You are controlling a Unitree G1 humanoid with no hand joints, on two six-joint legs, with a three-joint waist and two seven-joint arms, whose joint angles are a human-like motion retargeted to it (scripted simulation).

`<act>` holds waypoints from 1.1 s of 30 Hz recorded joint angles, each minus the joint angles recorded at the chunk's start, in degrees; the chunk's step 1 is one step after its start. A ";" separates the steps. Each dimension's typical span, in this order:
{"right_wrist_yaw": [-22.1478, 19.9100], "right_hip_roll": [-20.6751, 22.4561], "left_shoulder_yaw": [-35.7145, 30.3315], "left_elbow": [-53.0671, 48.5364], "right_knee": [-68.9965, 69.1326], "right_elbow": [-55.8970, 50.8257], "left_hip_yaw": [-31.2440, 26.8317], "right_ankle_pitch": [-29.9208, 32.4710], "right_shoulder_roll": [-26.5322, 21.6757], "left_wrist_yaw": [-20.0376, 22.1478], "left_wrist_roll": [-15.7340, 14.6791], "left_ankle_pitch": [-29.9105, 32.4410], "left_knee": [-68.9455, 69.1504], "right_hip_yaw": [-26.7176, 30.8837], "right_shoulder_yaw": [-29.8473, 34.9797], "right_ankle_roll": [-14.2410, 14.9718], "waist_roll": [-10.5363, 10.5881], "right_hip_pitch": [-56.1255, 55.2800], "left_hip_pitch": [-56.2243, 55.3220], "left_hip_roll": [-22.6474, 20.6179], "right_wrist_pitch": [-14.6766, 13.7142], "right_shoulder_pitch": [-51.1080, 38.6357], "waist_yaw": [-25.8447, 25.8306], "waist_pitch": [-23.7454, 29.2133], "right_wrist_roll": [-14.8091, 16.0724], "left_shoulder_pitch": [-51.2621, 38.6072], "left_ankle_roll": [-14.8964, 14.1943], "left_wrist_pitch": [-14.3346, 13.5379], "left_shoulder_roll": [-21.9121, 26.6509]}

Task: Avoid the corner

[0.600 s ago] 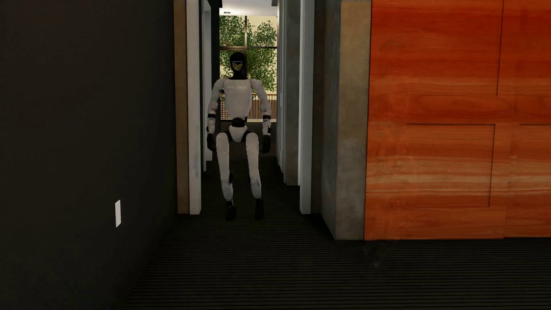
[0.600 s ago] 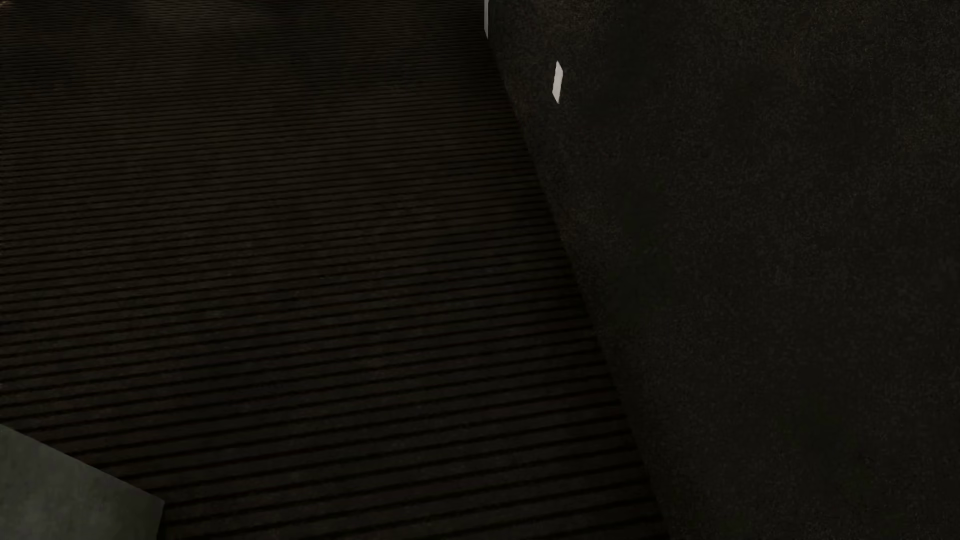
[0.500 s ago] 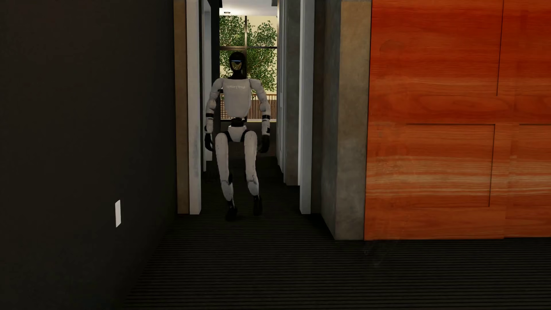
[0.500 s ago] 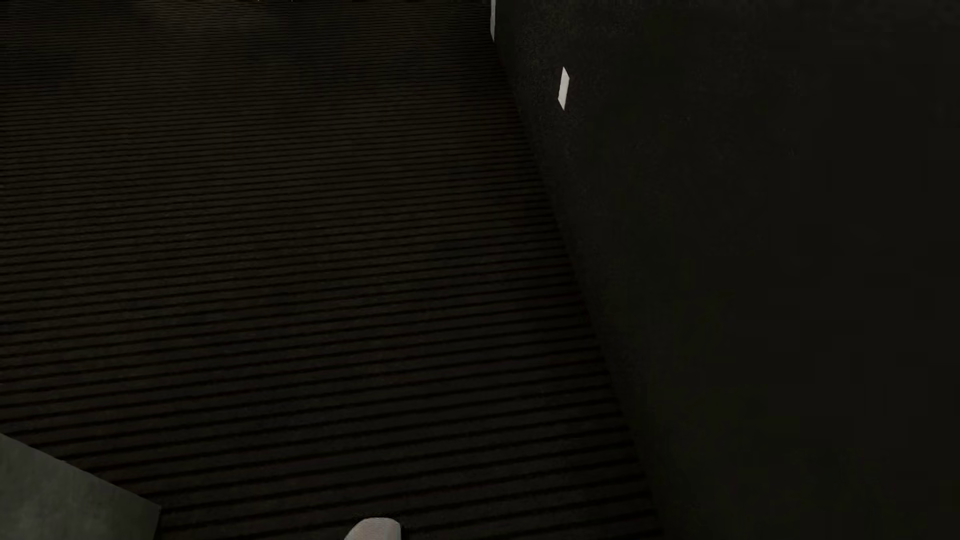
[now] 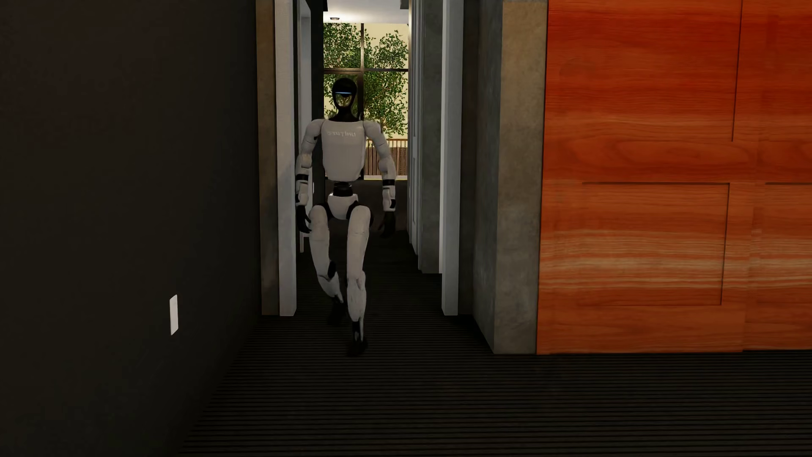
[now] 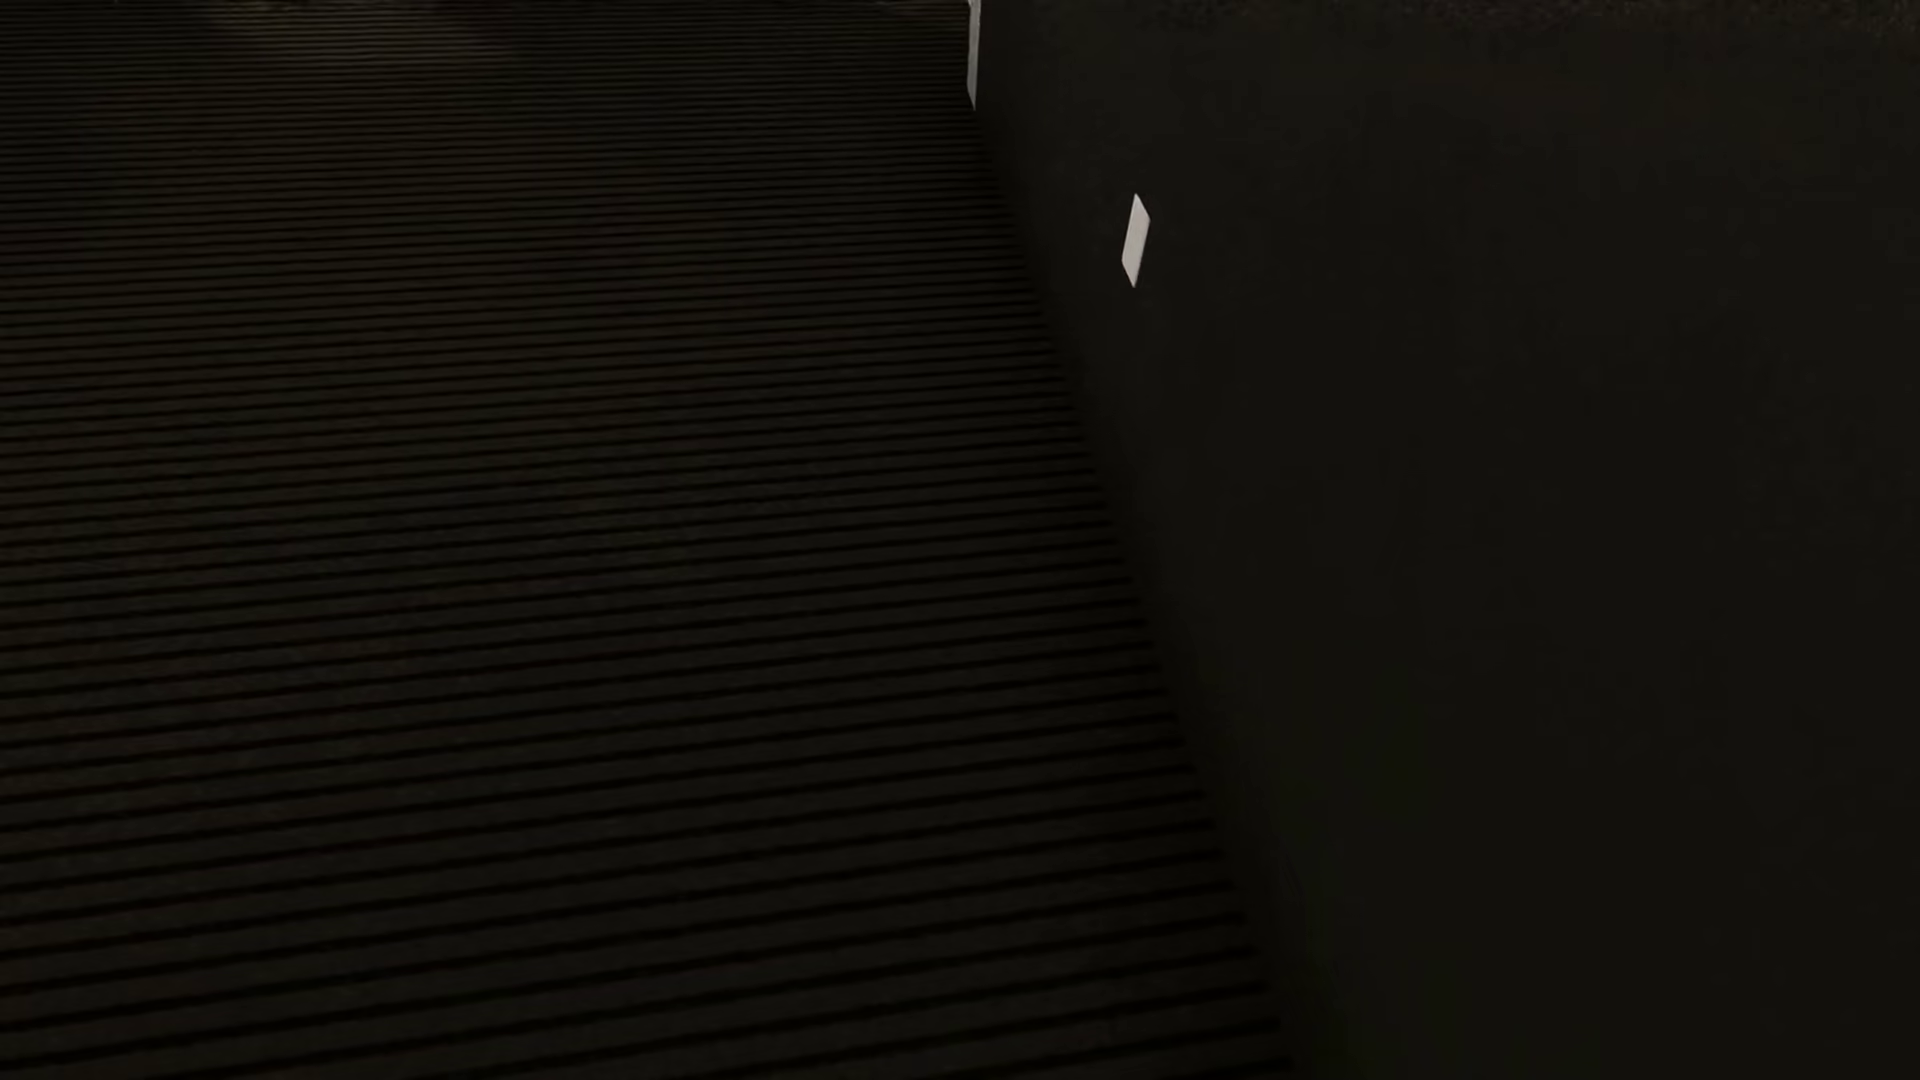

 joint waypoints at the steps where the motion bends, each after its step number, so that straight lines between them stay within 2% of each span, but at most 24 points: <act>1: 0.00 -0.79 -0.80 1.38 1.45 0.23 0.00 3.21 1.05 0.00 0.00 1.41 2.36 0.00 -0.79 0.00 -0.81 0.57 -0.64 -1.34 0.00 0.81 -1.89 -0.19 0.00 -0.28 0.00 0.00 -0.12; 3: 0.00 -2.58 -2.98 3.02 9.18 2.12 0.00 11.74 2.70 0.00 0.00 -0.92 6.26 0.00 -0.93 0.00 -2.48 -2.05 0.45 -3.93 0.00 2.33 -4.17 0.17 0.00 -2.56 0.00 0.00 0.21; 4: 0.00 -4.18 4.20 0.48 16.79 2.34 0.00 13.55 3.68 0.00 0.00 -3.65 6.27 0.00 -2.85 0.00 -4.15 -7.28 1.32 -6.08 0.00 3.63 -2.96 -0.53 0.00 -3.01 0.00 0.00 0.73; 6: 0.00 -5.15 6.68 -8.43 33.48 0.38 0.00 11.55 1.57 0.00 0.00 -8.25 5.23 0.00 0.27 0.00 -4.55 -16.13 6.96 -8.04 0.00 3.23 -0.86 0.54 0.00 -4.47 0.00 0.00 1.75; 7: 0.00 -5.90 7.67 -13.40 39.01 -0.35 0.00 11.08 0.24 0.00 0.00 -9.27 4.34 0.00 0.96 0.00 -4.03 -19.23 10.28 -8.97 0.00 2.40 -1.83 0.98 0.00 -4.89 0.00 0.00 2.04; 9: 0.00 -6.89 9.88 -20.74 42.79 -0.08 0.00 14.92 -1.61 0.00 0.00 -10.20 3.89 0.00 -2.09 0.00 -2.13 -24.92 14.81 -10.16 0.00 1.17 -5.94 0.89 0.00 -6.13 0.00 0.00 1.88; 12: 0.00 -6.07 11.12 -27.10 32.85 1.09 0.00 27.17 -3.53 0.00 0.00 -12.15 3.71 0.00 -10.20 0.00 0.26 -32.67 20.43 -11.00 0.00 0.14 -9.02 1.68 0.00 -8.78 0.00 0.00 1.38; 13: 0.00 -5.47 11.00 -28.68 27.15 1.29 0.00 28.66 -4.17 0.00 0.00 -12.98 3.49 0.00 -11.15 0.00 0.72 -34.43 22.43 -10.96 0.00 -0.29 -9.33 2.02 0.00 -9.18 0.00 0.00 1.39; 14: 0.00 -4.95 10.67 -29.84 21.31 1.41 0.00 27.84 -4.72 0.00 0.00 -13.80 3.26 0.00 -11.08 0.00 1.00 -35.68 24.41 -10.74 0.00 -0.70 -9.74 2.26 0.00 -9.20 0.00 0.00 1.57; 16: 0.00 -4.19 9.28 -29.67 9.61 1.44 0.00 21.09 -5.23 0.00 0.00 -15.35 2.79 0.00 -9.65 0.00 1.36 -36.22 28.09 -9.75 0.00 -1.00 -11.16 2.43 0.00 -8.46 0.00 0.00 2.10; 19: 0.00 -3.57 6.79 -20.11 -2.36 1.31 0.00 9.36 -4.30 0.00 0.00 -17.41 3.11 0.00 -9.16 0.00 1.99 -33.75 31.92 -7.87 0.00 0.59 -13.92 2.14 0.00 -6.92 0.00 0.00 1.64; 20: 0.00 -3.33 6.22 -15.35 -3.41 1.48 0.00 7.73 -3.59 0.00 0.00 -17.91 3.56 0.00 -9.15 0.00 2.11 -32.88 32.79 -7.16 0.00 1.48 -14.68 1.89 0.00 -6.23 0.00 0.00 1.33; 22: 0.00 -2.21 5.72 -5.77 -0.97 2.75 0.00 9.73 -1.79 0.00 0.00 -17.02 4.58 0.00 -8.05 0.00 1.92 -32.20 33.86 -5.80 0.00 3.24 -15.03 0.89 0.00 -4.31 0.00 0.00 1.05; 24: 0.00 -0.76 6.55 1.90 3.61 5.86 0.00 13.42 0.24 0.00 0.00 -10.31 7.14 0.00 -5.06 0.00 2.16 -33.01 33.31 -4.51 0.00 4.20 -12.90 -0.12 0.00 -1.83 0.00 0.00 0.89; 26: 0.00 0.22 7.20 5.37 3.34 8.18 0.00 12.71 1.48 0.00 0.00 3.61 16.02 0.00 -0.82 0.00 2.83 -30.69 27.90 -3.08 0.00 4.50 -10.57 -0.88 0.00 0.80 0.00 0.00 1.02; 27: 0.00 0.57 6.73 5.39 1.75 7.85 0.00 11.96 1.53 0.00 0.00 7.57 24.40 0.00 0.28 0.00 3.34 -28.60 22.70 -2.18 0.00 4.91 -9.89 -1.12 0.00 1.63 0.00 0.00 1.28; 28: 0.00 0.84 6.20 4.42 0.29 6.51 0.00 11.25 1.12 0.00 0.00 5.65 34.54 0.00 0.54 0.00 3.89 -26.47 17.05 -1.39 0.00 5.52 -8.99 -1.03 0.00 2.01 0.00 0.00 1.58; 30: 0.00 0.95 5.95 0.89 -1.09 3.88 0.00 9.87 -0.54 0.00 0.00 -8.37 54.00 0.00 0.38 0.00 4.18 -22.61 7.77 -0.54 0.00 6.16 -5.96 0.04 0.00 1.74 0.00 0.00 1.87; 31: 0.00 0.62 6.40 -0.88 -1.62 3.91 0.00 9.06 -1.49 0.00 0.00 -13.33 64.17 0.00 0.56 0.00 3.80 -20.68 4.23 -0.38 0.00 5.78 -4.13 0.66 0.00 1.32 0.00 0.00 1.68; 33: 0.00 -0.49 8.22 -3.92 -2.61 6.32 0.00 6.83 -3.18 0.00 0.00 -15.93 55.43 0.00 0.95 0.00 2.57 -16.76 -1.43 -0.62 0.00 4.07 -1.17 1.45 0.00 0.43 0.00 0.00 0.91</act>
